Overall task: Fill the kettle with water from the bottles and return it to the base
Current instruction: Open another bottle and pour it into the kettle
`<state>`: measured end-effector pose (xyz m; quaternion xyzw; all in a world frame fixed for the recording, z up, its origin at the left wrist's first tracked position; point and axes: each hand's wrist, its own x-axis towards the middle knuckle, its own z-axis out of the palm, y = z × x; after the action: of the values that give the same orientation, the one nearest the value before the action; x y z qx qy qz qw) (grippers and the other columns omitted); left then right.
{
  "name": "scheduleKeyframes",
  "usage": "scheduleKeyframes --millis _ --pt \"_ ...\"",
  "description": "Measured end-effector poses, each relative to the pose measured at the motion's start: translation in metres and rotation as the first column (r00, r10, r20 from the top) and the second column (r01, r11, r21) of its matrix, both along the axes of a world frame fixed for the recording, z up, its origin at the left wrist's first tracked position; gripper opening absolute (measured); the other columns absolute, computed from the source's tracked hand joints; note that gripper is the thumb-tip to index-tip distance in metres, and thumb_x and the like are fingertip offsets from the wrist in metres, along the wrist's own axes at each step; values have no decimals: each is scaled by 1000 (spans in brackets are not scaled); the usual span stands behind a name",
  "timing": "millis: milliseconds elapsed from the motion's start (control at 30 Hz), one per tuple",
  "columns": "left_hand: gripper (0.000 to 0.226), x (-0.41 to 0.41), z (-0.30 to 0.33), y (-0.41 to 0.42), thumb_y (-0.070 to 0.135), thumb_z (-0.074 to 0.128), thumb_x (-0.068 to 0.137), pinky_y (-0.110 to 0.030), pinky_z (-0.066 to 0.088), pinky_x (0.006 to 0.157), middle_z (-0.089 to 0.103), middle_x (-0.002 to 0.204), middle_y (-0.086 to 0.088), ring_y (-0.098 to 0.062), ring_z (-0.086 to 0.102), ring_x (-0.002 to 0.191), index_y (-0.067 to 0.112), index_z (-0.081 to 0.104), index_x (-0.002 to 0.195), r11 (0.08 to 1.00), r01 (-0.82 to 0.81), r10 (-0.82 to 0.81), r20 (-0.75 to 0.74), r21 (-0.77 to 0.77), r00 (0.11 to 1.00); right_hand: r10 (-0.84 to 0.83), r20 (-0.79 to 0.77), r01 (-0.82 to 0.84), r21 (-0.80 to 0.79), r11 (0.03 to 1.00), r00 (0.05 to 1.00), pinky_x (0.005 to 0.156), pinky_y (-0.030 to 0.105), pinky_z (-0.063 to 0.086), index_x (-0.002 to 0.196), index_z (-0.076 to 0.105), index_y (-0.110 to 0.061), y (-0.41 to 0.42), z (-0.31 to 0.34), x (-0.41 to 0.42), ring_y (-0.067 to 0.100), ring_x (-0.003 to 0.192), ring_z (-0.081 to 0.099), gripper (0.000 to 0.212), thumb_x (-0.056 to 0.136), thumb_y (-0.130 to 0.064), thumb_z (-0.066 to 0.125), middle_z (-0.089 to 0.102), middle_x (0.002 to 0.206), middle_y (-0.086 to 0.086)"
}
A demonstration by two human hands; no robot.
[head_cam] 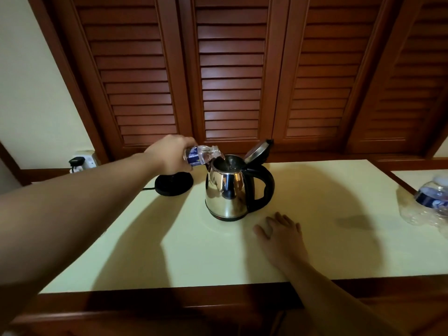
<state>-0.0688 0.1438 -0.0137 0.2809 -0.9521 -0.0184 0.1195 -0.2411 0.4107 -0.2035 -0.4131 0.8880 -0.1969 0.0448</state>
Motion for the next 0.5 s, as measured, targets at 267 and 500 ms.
scheduleKeyframes --millis 267,500 --pt "47 -1 25 -7 33 88 76 -32 44 76 67 104 -1 -22 61 95 26 65 117 994 55 -49 67 -94 997 -4 16 4 -4 1000 1000 126 49 9 146 50 -25 -1 -1 -1 22 152 23 60 99 -61 40 36 162 2" --pt "59 0 35 -9 35 90 75 -33 46 83 66 110 -4 -24 59 99 24 66 128 993 74 -63 115 -94 991 -6 11 6 -11 1000 1000 125 48 8 143 53 -24 1 2 1 22 151 24 56 100 -59 40 38 160 2"
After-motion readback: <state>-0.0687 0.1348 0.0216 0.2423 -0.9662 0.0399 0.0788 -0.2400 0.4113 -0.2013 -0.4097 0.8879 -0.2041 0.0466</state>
